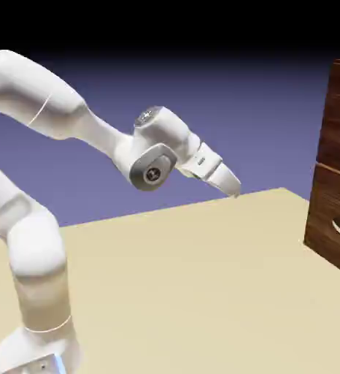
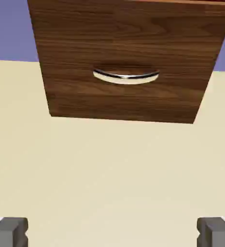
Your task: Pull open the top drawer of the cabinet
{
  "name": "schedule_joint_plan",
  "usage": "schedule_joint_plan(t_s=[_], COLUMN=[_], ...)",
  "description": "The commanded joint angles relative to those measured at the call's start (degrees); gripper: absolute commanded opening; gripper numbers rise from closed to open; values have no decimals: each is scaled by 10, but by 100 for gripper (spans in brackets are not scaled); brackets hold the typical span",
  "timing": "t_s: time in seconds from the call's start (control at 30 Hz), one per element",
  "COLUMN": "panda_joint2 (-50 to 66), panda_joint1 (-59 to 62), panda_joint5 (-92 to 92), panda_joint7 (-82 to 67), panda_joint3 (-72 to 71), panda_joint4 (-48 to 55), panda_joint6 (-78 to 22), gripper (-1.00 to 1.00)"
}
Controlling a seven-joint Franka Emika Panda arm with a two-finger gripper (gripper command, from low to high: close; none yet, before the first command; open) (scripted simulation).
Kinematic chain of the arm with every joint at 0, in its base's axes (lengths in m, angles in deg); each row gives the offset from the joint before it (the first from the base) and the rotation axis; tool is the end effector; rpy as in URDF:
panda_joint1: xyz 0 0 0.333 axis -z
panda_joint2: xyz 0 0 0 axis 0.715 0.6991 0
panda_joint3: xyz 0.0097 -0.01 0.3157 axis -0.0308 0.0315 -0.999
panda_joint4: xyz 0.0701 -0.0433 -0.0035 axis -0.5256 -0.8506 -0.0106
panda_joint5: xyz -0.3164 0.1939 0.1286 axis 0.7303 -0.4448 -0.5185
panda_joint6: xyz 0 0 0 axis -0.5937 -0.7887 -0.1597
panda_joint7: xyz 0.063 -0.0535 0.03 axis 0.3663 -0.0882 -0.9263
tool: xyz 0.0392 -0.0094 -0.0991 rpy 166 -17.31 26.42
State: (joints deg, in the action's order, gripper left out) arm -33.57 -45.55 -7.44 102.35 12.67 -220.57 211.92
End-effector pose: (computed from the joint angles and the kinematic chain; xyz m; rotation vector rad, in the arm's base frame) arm 0.3979 0.0118 0.4606 -2.5672 0.8268 -1.0774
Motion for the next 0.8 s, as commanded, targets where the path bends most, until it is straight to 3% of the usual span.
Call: schedule_joint_plan(t_s=[0.0,0.77], panda_joint2=[13,321], panda_joint1=[6,156], panda_joint5=[22,519], panda_joint7=[-25,-598], panda_joint3=[-11,-254], panda_joint4=[14,329], panda_joint6=[-2,-36], gripper=[0,0])
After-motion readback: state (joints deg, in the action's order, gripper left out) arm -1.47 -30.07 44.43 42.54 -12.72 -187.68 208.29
